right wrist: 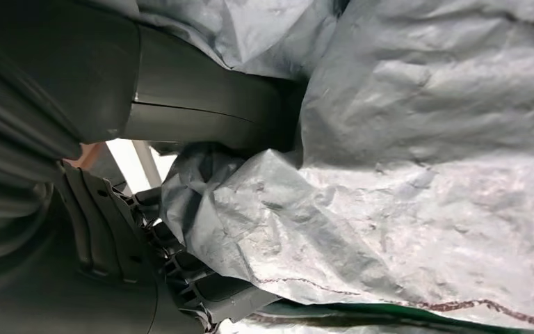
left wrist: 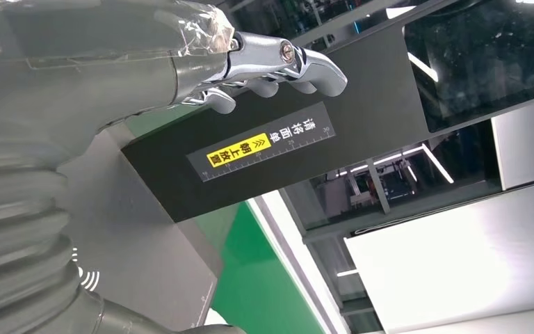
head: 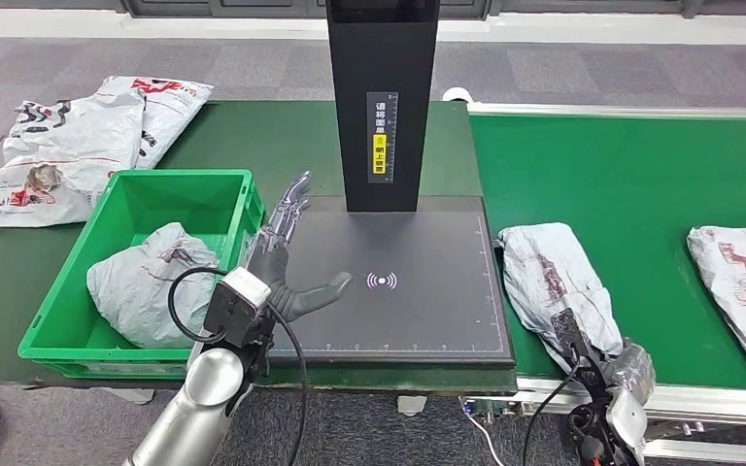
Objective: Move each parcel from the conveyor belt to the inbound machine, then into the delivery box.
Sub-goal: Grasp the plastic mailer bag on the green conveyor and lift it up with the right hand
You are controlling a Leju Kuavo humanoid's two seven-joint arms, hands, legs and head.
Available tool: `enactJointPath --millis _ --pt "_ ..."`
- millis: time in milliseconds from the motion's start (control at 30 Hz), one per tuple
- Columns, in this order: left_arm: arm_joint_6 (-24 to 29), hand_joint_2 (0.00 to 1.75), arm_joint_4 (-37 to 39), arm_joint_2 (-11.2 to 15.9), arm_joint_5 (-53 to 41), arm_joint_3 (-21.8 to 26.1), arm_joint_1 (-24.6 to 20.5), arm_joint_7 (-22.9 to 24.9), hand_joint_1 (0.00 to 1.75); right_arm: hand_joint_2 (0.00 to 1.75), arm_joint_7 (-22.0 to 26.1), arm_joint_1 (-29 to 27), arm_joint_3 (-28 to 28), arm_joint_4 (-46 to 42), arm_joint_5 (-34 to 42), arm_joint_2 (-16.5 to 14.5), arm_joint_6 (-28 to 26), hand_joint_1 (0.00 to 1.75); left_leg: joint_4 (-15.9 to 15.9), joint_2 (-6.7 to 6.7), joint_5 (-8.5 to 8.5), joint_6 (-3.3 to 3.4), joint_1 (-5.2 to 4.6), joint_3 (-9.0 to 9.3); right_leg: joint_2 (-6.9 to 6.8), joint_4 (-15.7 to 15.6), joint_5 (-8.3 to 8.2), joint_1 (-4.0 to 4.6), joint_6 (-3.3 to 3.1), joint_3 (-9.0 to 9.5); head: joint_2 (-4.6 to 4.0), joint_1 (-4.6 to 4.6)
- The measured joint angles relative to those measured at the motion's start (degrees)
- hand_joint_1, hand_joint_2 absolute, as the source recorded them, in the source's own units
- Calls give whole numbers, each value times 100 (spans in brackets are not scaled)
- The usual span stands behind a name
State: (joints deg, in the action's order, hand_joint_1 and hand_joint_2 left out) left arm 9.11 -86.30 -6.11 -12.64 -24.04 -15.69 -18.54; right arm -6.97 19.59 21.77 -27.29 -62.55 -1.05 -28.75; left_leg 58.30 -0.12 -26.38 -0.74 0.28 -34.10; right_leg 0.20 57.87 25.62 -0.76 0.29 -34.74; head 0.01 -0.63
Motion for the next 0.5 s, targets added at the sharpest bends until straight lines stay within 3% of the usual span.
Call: enactJointPath --millis 333,500 --pt "79 175 -103 16 -68 0 66 1 0 175 453 -67 0 -442 284 -152 -63 175 0 -6 0 0 0 -4 -7 0 0 -2 0 0 1 0" --pt "104 175 -104 16 -92 0 78 1 0 175 1289 -280 -86 -1333 916 -356 -471 175 0 -5 0 0 -1 -5 -7 0 0 -2 0 0 1 0"
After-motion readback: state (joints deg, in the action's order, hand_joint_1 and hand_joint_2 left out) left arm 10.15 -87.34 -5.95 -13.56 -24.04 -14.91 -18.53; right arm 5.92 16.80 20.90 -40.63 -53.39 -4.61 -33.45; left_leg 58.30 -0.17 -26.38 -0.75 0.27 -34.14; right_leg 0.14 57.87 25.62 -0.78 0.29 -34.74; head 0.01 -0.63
